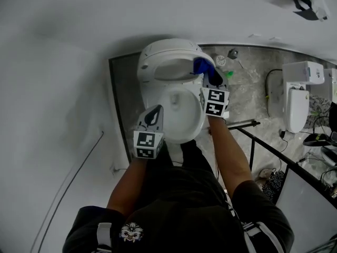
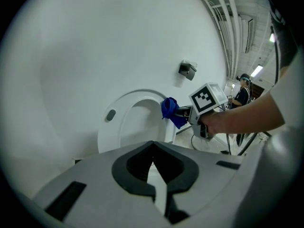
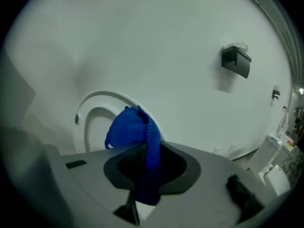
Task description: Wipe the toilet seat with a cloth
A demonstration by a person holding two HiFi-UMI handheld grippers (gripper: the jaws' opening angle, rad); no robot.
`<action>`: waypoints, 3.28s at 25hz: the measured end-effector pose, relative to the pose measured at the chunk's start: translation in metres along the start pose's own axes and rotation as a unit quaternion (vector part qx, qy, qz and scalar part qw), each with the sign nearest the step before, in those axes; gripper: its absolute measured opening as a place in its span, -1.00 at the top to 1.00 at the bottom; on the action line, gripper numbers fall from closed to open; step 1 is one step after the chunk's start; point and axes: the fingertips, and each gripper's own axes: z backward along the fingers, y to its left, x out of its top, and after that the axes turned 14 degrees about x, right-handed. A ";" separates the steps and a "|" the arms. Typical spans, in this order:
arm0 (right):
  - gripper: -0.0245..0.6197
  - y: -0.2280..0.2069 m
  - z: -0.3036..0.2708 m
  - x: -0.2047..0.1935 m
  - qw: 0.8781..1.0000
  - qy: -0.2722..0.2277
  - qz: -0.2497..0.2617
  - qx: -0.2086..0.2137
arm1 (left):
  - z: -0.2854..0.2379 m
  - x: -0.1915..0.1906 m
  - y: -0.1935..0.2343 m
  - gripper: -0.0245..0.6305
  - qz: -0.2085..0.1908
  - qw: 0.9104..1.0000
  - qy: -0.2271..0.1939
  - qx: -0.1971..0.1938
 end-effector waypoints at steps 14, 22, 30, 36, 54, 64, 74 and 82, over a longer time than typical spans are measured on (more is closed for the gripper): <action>0.70 -0.017 -0.014 -0.069 0.998 0.046 -0.052 -0.003 | -0.023 -0.031 -0.010 0.90 -0.012 1.000 0.022 0.009; 0.70 -0.023 -0.029 -0.127 0.994 0.106 -0.041 -0.003 | -0.043 -0.055 -0.005 0.90 0.008 0.999 0.031 0.013; 0.70 -0.023 -0.037 -0.183 0.987 0.157 -0.046 -0.001 | -0.052 -0.084 -0.009 0.90 0.035 0.998 0.043 0.009; 0.70 -0.015 -0.052 -0.215 0.981 0.190 -0.048 0.002 | -0.050 -0.110 -0.002 0.90 0.042 0.997 0.062 0.013; 0.70 0.073 -0.121 -0.270 0.964 0.254 -0.040 0.063 | -0.050 -0.123 0.080 0.90 0.051 0.996 0.063 0.049; 0.70 0.158 -0.143 -0.255 0.958 0.252 -0.010 0.134 | -0.042 -0.135 0.112 0.90 0.081 0.992 0.077 0.063; 0.70 0.215 -0.159 -0.226 0.957 0.228 0.017 0.179 | -0.038 -0.156 0.116 0.90 0.061 0.990 0.103 0.068; 0.70 0.241 -0.155 -0.172 0.966 0.170 -0.003 0.195 | -0.036 -0.142 0.133 0.90 0.060 0.991 0.096 0.077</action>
